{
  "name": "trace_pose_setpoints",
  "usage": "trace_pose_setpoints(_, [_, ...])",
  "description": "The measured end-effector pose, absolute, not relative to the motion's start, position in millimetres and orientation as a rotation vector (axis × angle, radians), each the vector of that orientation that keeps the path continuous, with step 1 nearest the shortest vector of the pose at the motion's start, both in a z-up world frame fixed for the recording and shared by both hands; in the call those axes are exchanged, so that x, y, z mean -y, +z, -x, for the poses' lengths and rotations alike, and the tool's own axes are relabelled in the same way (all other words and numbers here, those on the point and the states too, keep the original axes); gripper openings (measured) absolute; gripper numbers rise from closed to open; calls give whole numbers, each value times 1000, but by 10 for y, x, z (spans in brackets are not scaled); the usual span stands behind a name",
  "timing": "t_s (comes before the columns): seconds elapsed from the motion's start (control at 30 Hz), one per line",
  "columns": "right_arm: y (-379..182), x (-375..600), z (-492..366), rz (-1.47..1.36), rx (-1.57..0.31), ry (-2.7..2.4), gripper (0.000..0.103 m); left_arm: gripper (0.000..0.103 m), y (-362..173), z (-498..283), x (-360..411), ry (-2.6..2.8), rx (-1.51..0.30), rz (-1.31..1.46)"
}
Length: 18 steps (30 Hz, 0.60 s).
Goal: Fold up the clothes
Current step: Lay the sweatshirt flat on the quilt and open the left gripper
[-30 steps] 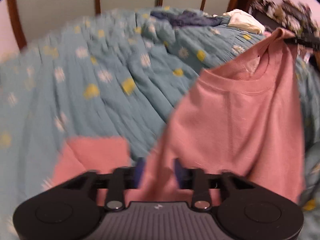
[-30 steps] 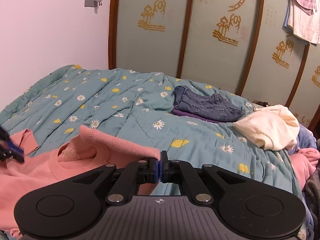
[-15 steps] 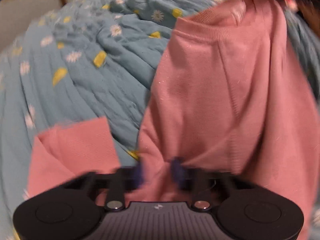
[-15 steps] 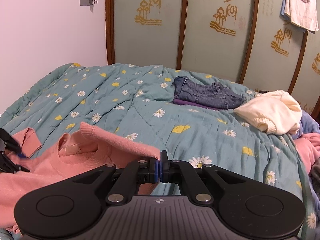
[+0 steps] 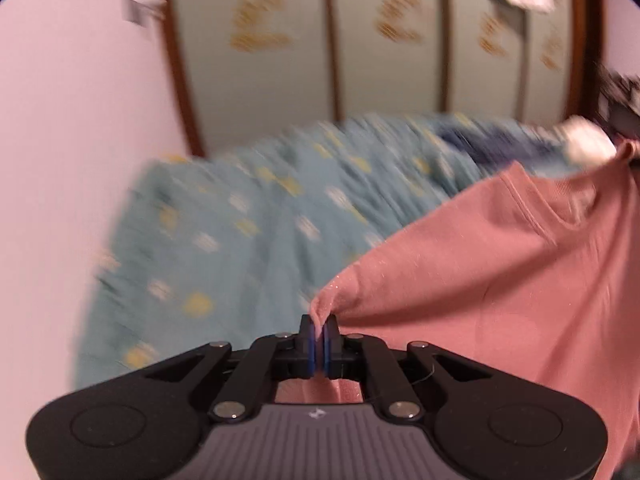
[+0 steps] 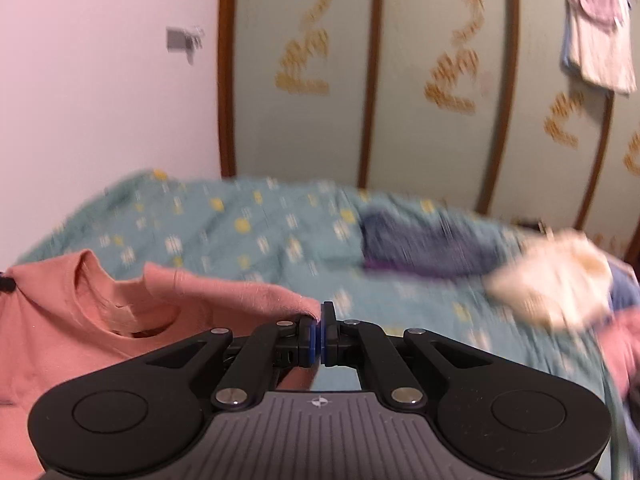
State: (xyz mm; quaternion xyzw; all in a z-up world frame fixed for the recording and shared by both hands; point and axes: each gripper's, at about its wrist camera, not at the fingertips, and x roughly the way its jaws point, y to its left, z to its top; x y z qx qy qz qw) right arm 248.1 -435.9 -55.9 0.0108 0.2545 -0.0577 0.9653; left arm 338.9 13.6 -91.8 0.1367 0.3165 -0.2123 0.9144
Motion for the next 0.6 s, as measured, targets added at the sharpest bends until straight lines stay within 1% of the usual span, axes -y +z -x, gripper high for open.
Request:
trace_pose_setpoints(0.03, [-463, 4302, -2654, -19, -499, -108, 1, 4, -684, -3515, -212, -374, -610, -294])
trace_pose_setpoints(0.17, [-145, 4111, -3319, 0, -450, -86, 1, 4, -263, -3734, -462, -243, -533, -353])
trace_pose_setpoints(0.2, [-94, 4073, -3491, 3, -445, -85, 1, 4, -149, -3933, -512, -185, -523, -374])
trace_pose_setpoints(0.27, [-15, 3979, -3900, -4, -441, -85, 1, 4, -122, -4206, -517, -126, -539, -407])
trace_pose_setpoints(0.33, [-95, 3869, -4316, -40, -482, -93, 1, 5, -232, -4450, -508, -79, -579, -404])
trace_pose_setpoints(0.4, [-273, 3753, -4679, -63, -543, -107, 1, 7, -500, -4719, -564, -55, -683, -304])
trace_pose_setpoints(0.43, [-441, 3687, -4825, -58, -587, -119, 1, 7, -605, -4787, -601, -58, -723, -253])
trace_pose_setpoints(0.5, [-778, 3554, -5118, -47, -675, -144, 1, 8, -1014, -4983, -719, -47, -841, -94])
trace_pose_setpoints(0.53, [-902, 3508, -5196, -39, -700, -153, 2, 8, -1096, -5014, -739, -46, -861, -69])
trace_pose_setpoints(0.6, [-1278, 3367, -5315, 25, -751, -152, 3, 9, -1481, -5100, -727, -25, -935, -47])
